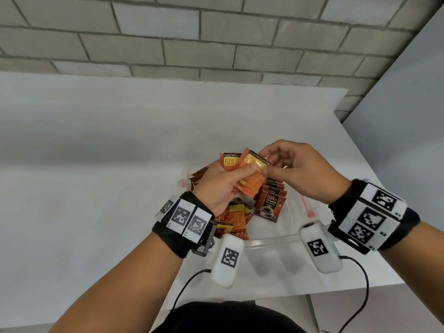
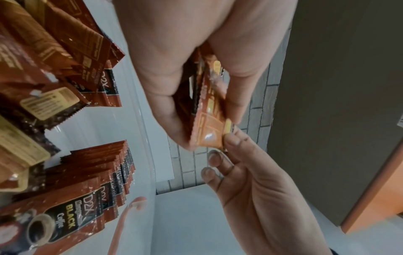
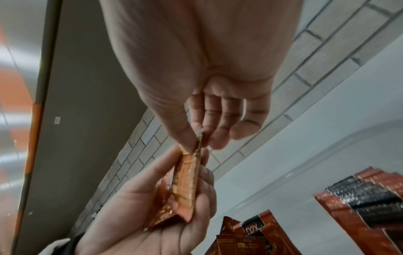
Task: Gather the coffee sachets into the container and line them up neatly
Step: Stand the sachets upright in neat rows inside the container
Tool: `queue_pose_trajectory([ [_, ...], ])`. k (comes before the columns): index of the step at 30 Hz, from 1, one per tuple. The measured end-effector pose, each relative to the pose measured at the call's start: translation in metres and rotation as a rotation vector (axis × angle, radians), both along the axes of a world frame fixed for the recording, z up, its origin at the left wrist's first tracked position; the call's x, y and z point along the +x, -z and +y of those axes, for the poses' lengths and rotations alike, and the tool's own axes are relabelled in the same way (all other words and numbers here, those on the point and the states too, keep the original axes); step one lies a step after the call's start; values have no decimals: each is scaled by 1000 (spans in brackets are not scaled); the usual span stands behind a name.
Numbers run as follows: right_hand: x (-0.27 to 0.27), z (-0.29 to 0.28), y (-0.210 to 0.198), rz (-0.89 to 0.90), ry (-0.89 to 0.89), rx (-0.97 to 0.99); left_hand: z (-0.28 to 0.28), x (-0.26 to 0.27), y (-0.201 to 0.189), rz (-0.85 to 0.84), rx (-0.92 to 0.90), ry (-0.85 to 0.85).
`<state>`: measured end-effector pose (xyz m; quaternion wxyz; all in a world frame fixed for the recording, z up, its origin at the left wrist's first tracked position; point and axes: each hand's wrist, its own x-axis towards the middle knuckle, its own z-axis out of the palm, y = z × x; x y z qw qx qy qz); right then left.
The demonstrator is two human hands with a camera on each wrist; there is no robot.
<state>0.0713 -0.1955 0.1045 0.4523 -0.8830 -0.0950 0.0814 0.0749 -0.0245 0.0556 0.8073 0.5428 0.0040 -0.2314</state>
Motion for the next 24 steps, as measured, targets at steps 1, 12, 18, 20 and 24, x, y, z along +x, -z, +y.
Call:
queue_pose_trajectory([
  [1,0,-1,1,-55,24,-13,-2,1,-2,0,-6,-8],
  [12,-14,-4,20,-341,-97,-244,-7,8,-6,18,-112,-113],
  [18,-1,-6,3,-340,33,-312,-6,4,-5,-37,-43,-28],
  [20,5,-6,2,-196,3,-350,-7,1,-5,-44,-21,-19],
  [24,10,-14,4,20,4,-235,1,3,-4,-33,51,-121],
])
